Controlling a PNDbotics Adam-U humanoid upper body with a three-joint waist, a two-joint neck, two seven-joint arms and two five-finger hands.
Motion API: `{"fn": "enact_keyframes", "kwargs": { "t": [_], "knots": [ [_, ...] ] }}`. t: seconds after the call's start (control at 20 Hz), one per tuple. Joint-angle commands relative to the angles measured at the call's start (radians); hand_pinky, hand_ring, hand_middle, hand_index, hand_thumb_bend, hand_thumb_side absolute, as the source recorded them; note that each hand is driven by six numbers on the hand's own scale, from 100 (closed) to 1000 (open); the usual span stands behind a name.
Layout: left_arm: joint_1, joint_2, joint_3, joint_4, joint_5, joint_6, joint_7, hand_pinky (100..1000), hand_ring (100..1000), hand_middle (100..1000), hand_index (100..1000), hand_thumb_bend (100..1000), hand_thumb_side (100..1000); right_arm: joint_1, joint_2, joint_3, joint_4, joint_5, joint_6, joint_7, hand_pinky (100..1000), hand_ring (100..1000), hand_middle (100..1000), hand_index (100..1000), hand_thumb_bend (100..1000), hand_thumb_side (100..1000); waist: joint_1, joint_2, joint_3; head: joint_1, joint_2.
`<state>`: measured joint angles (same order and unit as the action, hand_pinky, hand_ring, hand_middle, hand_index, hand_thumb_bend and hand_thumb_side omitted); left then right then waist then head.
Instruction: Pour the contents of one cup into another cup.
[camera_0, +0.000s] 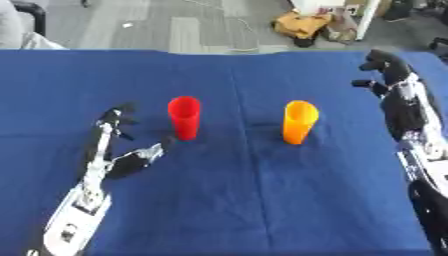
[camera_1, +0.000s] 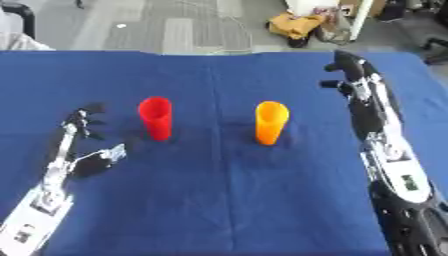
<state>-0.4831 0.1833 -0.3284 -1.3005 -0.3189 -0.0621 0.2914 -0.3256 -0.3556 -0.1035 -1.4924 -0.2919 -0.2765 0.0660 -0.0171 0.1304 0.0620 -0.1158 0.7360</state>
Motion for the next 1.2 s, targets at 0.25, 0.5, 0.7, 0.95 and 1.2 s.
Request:
{"fn": "enact_keyframes", "kwargs": {
  "t": [0.25,0.5,0.7,0.95,1.2],
  "knots": [
    [-0.069,-0.015,-0.003,0.07,-0.025,-0.008,0.023,557,727,759,868,746,445,-0.012,-0.01,-0.002,-0.01,-0.001,-0.002,0.005,654,991,604,808,660,696,-0.004,-0.005,-0.012,0.006,0.002],
    [-0.097,-0.019,-0.002,0.115,-0.031,-0.013,0.024,556,725,758,869,742,451,-0.012,-0.006,-0.001,-0.01,0.0,-0.003,0.006,653,991,603,808,660,696,-0.01,-0.001,-0.02,0.007,0.001],
    [-0.119,-0.021,0.0,0.143,-0.03,-0.018,0.022,555,723,757,869,741,454,-0.013,-0.003,0.001,-0.009,0.001,-0.004,0.008,653,991,603,808,660,700,-0.013,0.003,-0.025,0.008,-0.001],
    [-0.143,-0.022,-0.001,0.175,-0.034,-0.025,0.014,556,724,757,870,739,460,-0.015,0.001,0.003,-0.009,0.001,-0.005,0.011,653,992,603,808,659,701,-0.016,0.01,-0.032,0.011,-0.004],
    [-0.167,-0.027,0.001,0.207,-0.042,-0.035,0.006,557,725,757,871,737,464,-0.018,0.004,0.003,-0.009,0.002,-0.005,0.013,653,992,602,808,659,703,-0.017,0.017,-0.038,0.014,-0.008]
  ]
}}
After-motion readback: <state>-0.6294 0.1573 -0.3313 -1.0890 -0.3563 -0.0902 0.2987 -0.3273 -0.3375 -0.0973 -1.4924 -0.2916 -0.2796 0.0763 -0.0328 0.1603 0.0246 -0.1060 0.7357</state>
